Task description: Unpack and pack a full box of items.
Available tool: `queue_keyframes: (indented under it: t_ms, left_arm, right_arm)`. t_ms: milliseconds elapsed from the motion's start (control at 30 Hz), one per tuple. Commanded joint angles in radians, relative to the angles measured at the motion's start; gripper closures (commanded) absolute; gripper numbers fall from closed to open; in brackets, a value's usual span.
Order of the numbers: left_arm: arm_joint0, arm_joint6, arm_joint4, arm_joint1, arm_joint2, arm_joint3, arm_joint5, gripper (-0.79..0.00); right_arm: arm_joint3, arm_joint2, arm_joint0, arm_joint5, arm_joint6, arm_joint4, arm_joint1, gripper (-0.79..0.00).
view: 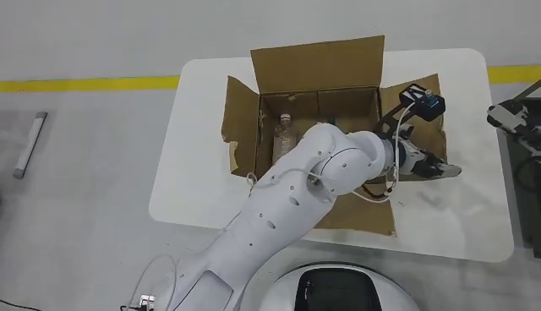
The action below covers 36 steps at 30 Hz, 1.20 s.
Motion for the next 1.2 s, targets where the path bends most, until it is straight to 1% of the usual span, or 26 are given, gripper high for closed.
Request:
queue_keyframes:
  t_ms: [0,67,100,133,167,200,300,367,467,533,600,733,767,800,833,867,933,1067,1167]
  left_arm:
    - [-0.001,-0.002,0.001,-0.002,0.004,0.011,0.001,-0.785]
    - [-0.002,-0.002,0.004,-0.004,0.005,0.017,0.005,-0.785]
    - [-0.002,-0.002,0.006,-0.005,0.004,0.019,0.008,-0.785]
    - [-0.001,-0.003,0.006,-0.005,0.004,0.02,0.01,-0.785]
    - [0.0,-0.005,0.006,-0.006,0.003,0.021,0.011,-0.785]
    - [0.001,-0.005,0.008,-0.006,0.001,0.022,0.011,-0.785]
    - [0.008,-0.009,0.013,-0.005,-0.004,0.021,0.016,-0.785]
    - [0.012,-0.009,0.021,-0.004,-0.006,0.016,0.019,-0.785]
    - [0.019,-0.01,0.03,-0.003,-0.012,0.01,0.025,-0.785]
    - [0.023,-0.012,0.036,-0.002,-0.016,0.007,0.026,-0.785]
    - [0.027,-0.014,0.043,-0.001,-0.019,0.003,0.026,-0.785]
    - [0.037,-0.018,0.049,0.001,-0.028,-0.004,0.031,-0.785]
    - [0.041,-0.019,0.041,0.001,-0.033,-0.006,0.033,-0.785]
    - [0.042,-0.023,0.041,0.002,-0.038,-0.008,0.033,-0.785]
    - [0.042,-0.027,0.05,0.004,-0.041,-0.012,0.034,-0.785]
    - [0.041,-0.027,0.06,0.006,-0.049,-0.017,0.037,-0.785]
    - [0.045,-0.031,0.076,0.013,-0.072,-0.031,0.039,-0.785]
    - [0.058,-0.054,0.159,0.036,-0.143,-0.078,0.07,-0.785]
    - [0.082,-0.105,0.211,0.056,-0.213,-0.116,0.127,-0.785]
  right_arm:
    - [-0.001,-0.012,0.007,-0.003,0.027,0.003,0.001,-0.785]
    - [0.001,-0.03,0.02,-0.003,0.056,-0.004,0.003,-0.606]
    - [0.005,-0.039,0.027,-0.002,0.061,-0.009,0.004,-0.545]
    - [0.012,-0.051,0.034,0.0,0.066,-0.013,0.004,-0.388]
    - [0.02,-0.06,0.044,0.003,0.065,-0.021,0.004,-0.323]
    - [0.028,-0.071,0.054,0.005,0.064,-0.029,0.004,-0.296]
    - [0.056,-0.104,0.082,0.017,0.065,-0.06,0.004,-0.231]
    - [0.082,-0.131,0.098,0.019,0.069,-0.071,0.004,-0.219]
    - [0.113,-0.166,0.121,0.024,0.07,-0.094,0.003,-0.228]
    - [0.129,-0.184,0.132,0.02,0.069,-0.106,0.002,-0.268]
    - [0.145,-0.203,0.142,0.017,0.072,-0.109,0.001,-0.28]
    - [0.17,-0.238,0.164,0.001,0.08,-0.095,-0.001,-0.268]
    - [0.174,-0.243,0.169,-0.002,0.081,-0.095,-0.002,-0.215]
    - [0.177,-0.248,0.173,-0.004,0.08,-0.092,-0.002,-0.111]
    - [0.181,-0.252,0.175,-0.009,0.077,-0.083,-0.003,-0.068]
    - [0.182,-0.255,0.177,-0.013,0.079,-0.083,-0.003,0.0]
    - [0.183,-0.259,0.18,-0.024,0.078,-0.081,-0.003,0.0]
    - [0.181,-0.262,0.178,-0.038,0.07,-0.085,-0.003,0.0]
    - [0.171,-0.258,0.169,-0.045,0.055,-0.097,-0.002,0.0]
